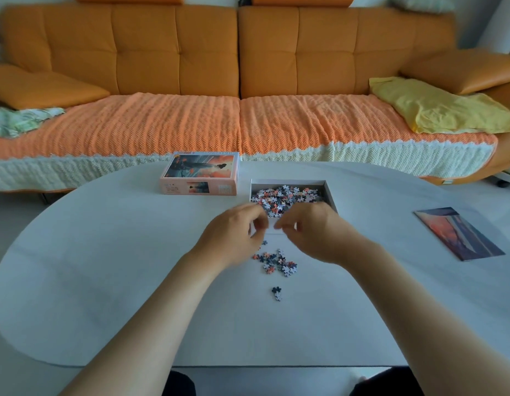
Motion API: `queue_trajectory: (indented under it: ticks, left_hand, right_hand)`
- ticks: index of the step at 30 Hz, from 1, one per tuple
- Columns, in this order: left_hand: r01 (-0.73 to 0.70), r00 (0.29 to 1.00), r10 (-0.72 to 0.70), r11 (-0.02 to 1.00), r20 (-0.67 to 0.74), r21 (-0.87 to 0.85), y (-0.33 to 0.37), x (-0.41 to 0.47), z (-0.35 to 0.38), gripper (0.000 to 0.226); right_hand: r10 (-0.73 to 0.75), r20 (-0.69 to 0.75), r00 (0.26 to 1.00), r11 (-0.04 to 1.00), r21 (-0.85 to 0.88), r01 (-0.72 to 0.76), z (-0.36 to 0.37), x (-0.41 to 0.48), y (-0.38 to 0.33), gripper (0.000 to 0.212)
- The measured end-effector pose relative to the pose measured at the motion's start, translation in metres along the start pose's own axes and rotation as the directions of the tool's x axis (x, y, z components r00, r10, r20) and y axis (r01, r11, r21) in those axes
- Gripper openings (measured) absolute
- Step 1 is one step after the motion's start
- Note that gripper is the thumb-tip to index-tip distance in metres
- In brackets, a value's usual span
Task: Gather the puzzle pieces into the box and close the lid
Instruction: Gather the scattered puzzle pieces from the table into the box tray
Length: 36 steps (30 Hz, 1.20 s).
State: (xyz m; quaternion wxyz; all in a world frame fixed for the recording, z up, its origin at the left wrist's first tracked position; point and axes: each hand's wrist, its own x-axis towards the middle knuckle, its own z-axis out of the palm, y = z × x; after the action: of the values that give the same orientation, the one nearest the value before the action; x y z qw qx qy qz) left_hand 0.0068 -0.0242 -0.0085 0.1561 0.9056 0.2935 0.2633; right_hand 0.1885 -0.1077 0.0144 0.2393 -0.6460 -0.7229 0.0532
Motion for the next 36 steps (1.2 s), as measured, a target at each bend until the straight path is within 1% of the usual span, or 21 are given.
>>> queue_trajectory:
  ticks: [2, 3, 5, 6, 7, 8, 9, 10, 12, 14, 16, 18, 19, 22, 25, 26, 28, 30, 31, 33, 36]
  left_hand:
    - [0.065, 0.989, -0.061, 0.998, 0.133, -0.022, -0.001, -0.011, 0.0, 0.011]
    - [0.093, 0.977, -0.09, 0.996, 0.193, -0.002, -0.001, -0.016, 0.001, 0.019]
    - [0.146, 0.933, -0.156, 0.988, 0.325, 0.055, -0.002, -0.024, 0.003, 0.06]
    - [0.146, 0.913, -0.173, 0.984, 0.37, 0.099, 0.0, -0.027, 0.003, 0.078]
    - [0.124, 0.903, -0.173, 0.981, 0.393, 0.147, 0.004, -0.03, 0.003, 0.091]
    - [0.1, 0.901, -0.166, 0.979, 0.401, 0.18, 0.007, -0.033, 0.005, 0.096]
    - [0.083, 0.904, -0.152, 0.979, 0.4, 0.184, 0.011, -0.035, 0.006, 0.096]
    - [0.087, 0.907, -0.142, 0.984, 0.396, 0.153, 0.014, -0.036, 0.008, 0.09]
    - [0.137, 0.915, -0.145, 0.989, 0.377, 0.046, 0.018, -0.036, 0.01, 0.072]
    - [0.167, 0.916, -0.152, 0.986, 0.372, -0.008, 0.018, -0.036, 0.009, 0.058]
    - [0.175, 0.915, -0.156, 0.984, 0.371, -0.019, 0.017, -0.038, 0.008, 0.06]
    - [0.191, 0.913, -0.169, 0.981, 0.372, -0.023, 0.017, -0.04, 0.008, 0.069]
    - [0.193, 0.911, -0.174, 0.981, 0.373, -0.013, 0.018, -0.041, 0.009, 0.07]
    - [0.175, 0.923, -0.166, 0.984, 0.347, 0.006, 0.023, -0.039, 0.012, 0.054]
    - [0.173, 0.936, -0.151, 0.984, 0.318, -0.042, 0.026, -0.036, 0.011, 0.042]
    - [0.172, 0.941, -0.147, 0.984, 0.306, -0.054, 0.026, -0.036, 0.01, 0.044]
    - [0.177, 0.951, -0.16, 0.983, 0.266, -0.042, 0.023, -0.035, 0.007, 0.057]
    - [0.203, 0.947, -0.203, 0.979, 0.249, 0.025, 0.018, -0.035, 0.006, 0.067]
    - [0.221, 0.938, -0.228, 0.974, 0.261, 0.055, 0.017, -0.035, 0.006, 0.068]
    - [0.228, 0.929, -0.237, 0.972, 0.284, 0.063, 0.016, -0.035, 0.008, 0.059]
    - [0.189, 0.94, -0.188, 0.982, 0.286, 0.025, 0.02, -0.033, 0.01, 0.044]
  right_hand:
    - [0.066, 0.206, 0.976, 0.998, -0.03, -0.061, 0.002, -0.007, -0.005, 0.023]
    - [0.101, 0.275, 0.956, 0.995, -0.05, -0.09, 0.003, -0.01, -0.007, 0.023]
    - [0.17, 0.358, 0.918, 0.984, -0.114, -0.138, 0.006, -0.014, -0.009, 0.031]
    - [0.191, 0.379, 0.906, 0.978, -0.148, -0.145, 0.007, -0.014, -0.011, 0.035]
    - [0.2, 0.391, 0.898, 0.976, -0.164, -0.146, 0.008, -0.014, -0.013, 0.037]
    - [0.203, 0.401, 0.893, 0.975, -0.166, -0.147, 0.008, -0.014, -0.015, 0.036]
    - [0.198, 0.409, 0.891, 0.977, -0.161, -0.143, 0.006, -0.015, -0.018, 0.033]
    - [0.194, 0.42, 0.886, 0.977, -0.16, -0.138, 0.005, -0.015, -0.019, 0.032]
    - [0.19, 0.444, 0.876, 0.98, -0.146, -0.139, 0.001, -0.018, -0.021, 0.033]
    - [0.211, 0.446, 0.87, 0.978, -0.105, -0.183, -0.003, -0.022, -0.018, 0.032]
    - [0.248, 0.447, 0.859, 0.968, -0.083, -0.236, -0.005, -0.026, -0.013, 0.03]
    - [0.289, 0.451, 0.845, 0.956, -0.084, -0.282, -0.004, -0.03, -0.01, 0.034]
    - [0.3, 0.436, 0.849, 0.952, -0.087, -0.292, -0.002, -0.03, -0.01, 0.035]
    - [0.318, 0.351, 0.881, 0.946, -0.061, -0.318, 0.003, -0.03, -0.012, 0.026]
    - [0.316, 0.323, 0.892, 0.944, -0.011, -0.331, 0.007, -0.029, -0.013, 0.024]
    - [0.325, 0.325, 0.888, 0.937, 0.015, -0.348, 0.007, -0.029, -0.013, 0.028]
    - [0.354, 0.339, 0.872, 0.922, 0.032, -0.387, 0.004, -0.03, -0.012, 0.036]
    - [0.375, 0.348, 0.859, 0.917, -0.002, -0.399, 0.002, -0.03, -0.011, 0.039]
    - [0.375, 0.346, 0.86, 0.918, -0.011, -0.396, 0.003, -0.029, -0.011, 0.038]
    - [0.354, 0.335, 0.873, 0.928, -0.009, -0.373, 0.005, -0.027, -0.012, 0.032]
    - [0.337, 0.322, 0.885, 0.937, -0.018, -0.35, 0.009, -0.025, -0.016, 0.025]
